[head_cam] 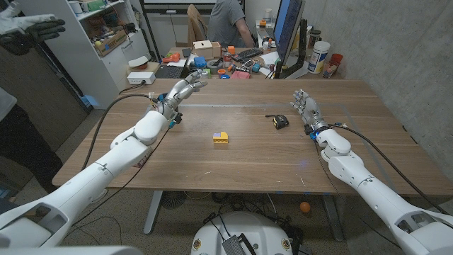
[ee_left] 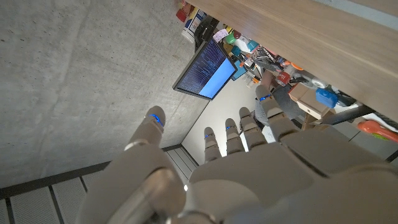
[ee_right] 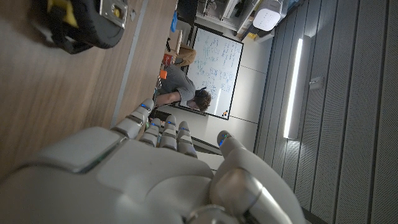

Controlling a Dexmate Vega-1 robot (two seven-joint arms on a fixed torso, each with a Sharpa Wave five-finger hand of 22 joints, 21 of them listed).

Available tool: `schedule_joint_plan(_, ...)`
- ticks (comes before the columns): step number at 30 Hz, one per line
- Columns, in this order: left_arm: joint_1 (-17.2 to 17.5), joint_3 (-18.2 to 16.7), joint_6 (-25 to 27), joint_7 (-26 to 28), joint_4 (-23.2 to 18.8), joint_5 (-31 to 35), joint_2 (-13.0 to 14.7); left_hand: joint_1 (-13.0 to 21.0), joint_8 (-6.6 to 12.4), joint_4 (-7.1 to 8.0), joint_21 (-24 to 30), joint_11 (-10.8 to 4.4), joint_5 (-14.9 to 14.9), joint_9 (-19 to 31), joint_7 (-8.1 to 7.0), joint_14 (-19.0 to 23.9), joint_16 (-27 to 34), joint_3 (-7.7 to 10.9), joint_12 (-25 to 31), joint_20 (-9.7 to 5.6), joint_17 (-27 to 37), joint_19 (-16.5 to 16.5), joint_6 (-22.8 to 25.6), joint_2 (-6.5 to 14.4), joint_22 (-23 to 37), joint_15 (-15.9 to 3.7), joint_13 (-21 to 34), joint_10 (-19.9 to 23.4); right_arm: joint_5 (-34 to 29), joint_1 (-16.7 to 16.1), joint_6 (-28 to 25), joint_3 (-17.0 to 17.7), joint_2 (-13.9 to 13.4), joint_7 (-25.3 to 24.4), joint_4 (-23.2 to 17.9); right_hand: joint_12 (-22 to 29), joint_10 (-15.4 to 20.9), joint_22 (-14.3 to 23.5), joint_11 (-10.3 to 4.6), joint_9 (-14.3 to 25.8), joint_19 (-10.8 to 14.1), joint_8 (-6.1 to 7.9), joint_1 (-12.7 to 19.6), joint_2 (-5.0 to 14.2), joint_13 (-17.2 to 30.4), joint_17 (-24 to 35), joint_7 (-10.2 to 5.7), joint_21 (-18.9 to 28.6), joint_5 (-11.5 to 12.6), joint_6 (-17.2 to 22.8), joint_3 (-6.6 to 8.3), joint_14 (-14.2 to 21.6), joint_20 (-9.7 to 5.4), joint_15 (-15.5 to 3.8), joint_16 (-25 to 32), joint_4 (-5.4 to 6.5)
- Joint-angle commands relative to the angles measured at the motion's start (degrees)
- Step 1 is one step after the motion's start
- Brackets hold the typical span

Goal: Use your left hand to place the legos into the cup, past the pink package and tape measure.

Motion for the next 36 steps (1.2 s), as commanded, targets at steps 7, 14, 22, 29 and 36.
schedule_joint_plan(7,-1.4,-0.5,1.3,-2.9,-8.7,8.6,4.6,4.4,-0.16,-0.33,-0.7,-0.17,1.2,0.1,-0.54,-0.7,-0.4,-0.82,0.1,0.14,0.1,0.8,-1.7,-2.4,0.0,0.82,0.3,-1.1,0.5,-0.4,0.9,0.4,0.1,0.7,0.5,0.4,0.2,0.3,0.63,0.2,0.3,0.55,-0.7,-0.45,0.2,0.1,0.62,0.5,0.0,0.3,-0.54,0.0,0.44,0.33,0.5,-0.08)
schedule_joint_plan(14,-1.7,-0.9,0.4,-3.0,-11.0,12.8,5.9,11.0,0.64,0.10,0.1,-0.86,2.8,0.3,-1.57,0.4,0.1,-2.45,0.8,-0.74,0.0,5.5,0.1,-3.8,0.2,0.36,0.5,0.1,0.4,-0.4,1.2,0.4,0.2,0.7,0.6,0.4,0.2,0.3,0.64,0.2,0.3,0.54,-1.0,-0.68,0.2,0.1,0.73,0.5,0.0,0.3,-0.76,0.0,0.50,0.39,0.5,0.01)
schedule_joint_plan(22,-3.1,-1.0,-1.0,-7.3,-12.9,13.7,7.3,12.9,-0.24,0.71,-2.2,-0.72,4.2,0.3,-2.02,-3.1,-1.0,-5.56,0.1,1.04,0.0,1.9,-1.1,-5.8,0.0,1.64,0.5,-2.0,0.4,-0.3,1.6,0.4,0.3,0.9,0.7,0.4,0.2,0.3,0.64,0.2,0.3,0.57,-1.3,-0.93,0.2,0.1,0.75,0.5,0.1,0.3,-1.00,0.0,0.61,0.42,0.5,0.08)
schedule_joint_plan(29,-7.0,0.6,0.3,-14.5,-15.6,16.9,9.2,14.4,-0.99,0.65,-3.1,-0.68,5.4,0.3,-2.07,-4.7,-1.1,-7.20,-0.6,1.15,0.0,1.4,-3.3,-5.6,-0.1,2.37,0.5,-4.2,0.6,-0.2,2.1,0.4,0.6,1.2,1.0,0.5,0.2,0.3,0.68,0.2,0.3,0.58,-1.5,-1.12,0.2,0.1,0.81,0.5,0.1,0.3,-1.20,0.0,0.60,0.49,0.5,0.15)
schedule_joint_plan(36,-9.8,1.8,1.5,-19.2,-17.3,19.3,9.5,16.6,-0.77,0.47,-4.1,-0.74,6.4,0.4,-2.25,-4.1,-0.6,-7.94,-0.4,1.11,0.0,0.1,-3.8,-5.2,-0.1,1.00,0.5,-4.6,0.8,-0.4,2.6,0.7,0.6,1.4,1.0,0.4,0.2,0.3,0.79,0.2,0.3,0.60,-1.8,-1.32,0.2,0.1,0.88,0.5,0.1,0.3,-1.40,0.0,0.73,0.61,0.5,0.21)
